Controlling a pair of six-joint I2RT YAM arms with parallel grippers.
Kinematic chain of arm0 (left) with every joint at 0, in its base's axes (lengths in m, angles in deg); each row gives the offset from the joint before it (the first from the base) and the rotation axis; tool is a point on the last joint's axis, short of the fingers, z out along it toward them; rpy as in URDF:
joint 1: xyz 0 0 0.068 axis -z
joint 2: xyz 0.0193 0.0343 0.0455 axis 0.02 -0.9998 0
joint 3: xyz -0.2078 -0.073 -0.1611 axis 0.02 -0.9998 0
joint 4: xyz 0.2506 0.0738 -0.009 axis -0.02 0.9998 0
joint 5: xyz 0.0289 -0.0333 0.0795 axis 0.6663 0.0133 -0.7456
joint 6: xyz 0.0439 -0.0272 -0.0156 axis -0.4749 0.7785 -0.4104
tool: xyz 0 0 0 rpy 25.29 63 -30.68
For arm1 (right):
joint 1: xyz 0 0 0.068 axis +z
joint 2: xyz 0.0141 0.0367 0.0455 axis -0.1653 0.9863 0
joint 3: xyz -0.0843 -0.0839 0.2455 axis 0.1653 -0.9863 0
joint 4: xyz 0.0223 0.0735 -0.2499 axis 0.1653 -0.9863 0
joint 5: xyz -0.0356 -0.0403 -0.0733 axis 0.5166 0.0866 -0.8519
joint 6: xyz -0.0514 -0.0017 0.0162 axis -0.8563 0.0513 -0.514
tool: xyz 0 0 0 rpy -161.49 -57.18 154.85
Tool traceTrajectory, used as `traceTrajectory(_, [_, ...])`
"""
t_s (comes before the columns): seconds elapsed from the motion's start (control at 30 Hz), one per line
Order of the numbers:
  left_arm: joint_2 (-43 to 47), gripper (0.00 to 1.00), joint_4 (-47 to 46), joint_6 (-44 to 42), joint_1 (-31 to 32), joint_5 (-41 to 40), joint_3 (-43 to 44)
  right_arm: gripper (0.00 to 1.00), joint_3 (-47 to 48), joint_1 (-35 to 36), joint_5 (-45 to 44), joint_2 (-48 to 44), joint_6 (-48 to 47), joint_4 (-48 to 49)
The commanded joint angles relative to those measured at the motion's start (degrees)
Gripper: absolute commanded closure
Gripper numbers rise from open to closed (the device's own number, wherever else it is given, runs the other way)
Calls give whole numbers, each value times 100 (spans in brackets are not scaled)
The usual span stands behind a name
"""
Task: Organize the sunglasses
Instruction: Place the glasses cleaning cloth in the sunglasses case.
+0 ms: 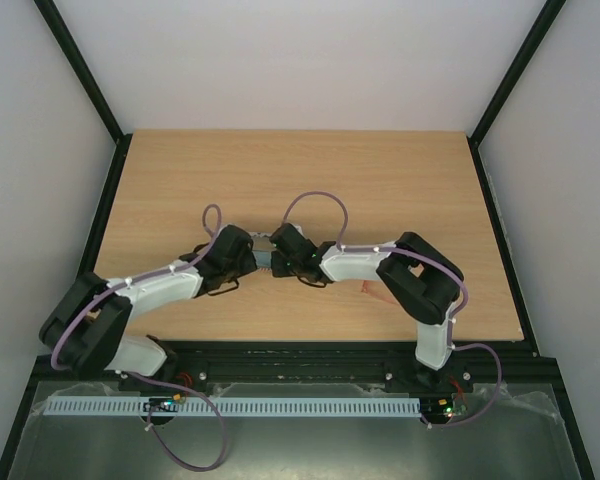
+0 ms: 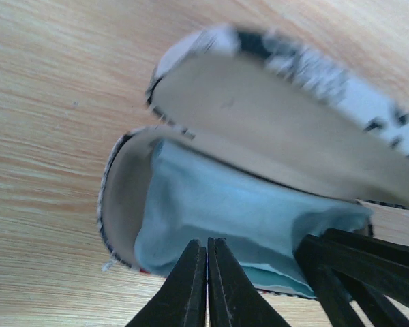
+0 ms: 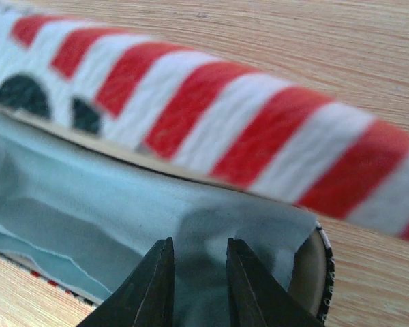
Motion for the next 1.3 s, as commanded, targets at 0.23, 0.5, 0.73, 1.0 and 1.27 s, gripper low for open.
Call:
traceTrajectory(0.23, [-433,96,-264,173,41,-251,-58,76,-103,46,-300,-128,-110,80])
traceTrajectory(0.5, [50,95,-149,178,45,-340,6,76,-37,45,-379,-193,-145,-51])
traceTrajectory(0.73, [-99,93,-237,146,40,-400,110,76,41,49,-361,-106,-258,-104])
traceTrajectory(1.0, [-628,94,-339,154,40,-326,60,72,42,53,-418,-174,-178,-123])
traceTrajectory(1.27, [-799,95,-274,86,41,-465,-68,68,-36,46,-768,-460,199,-246])
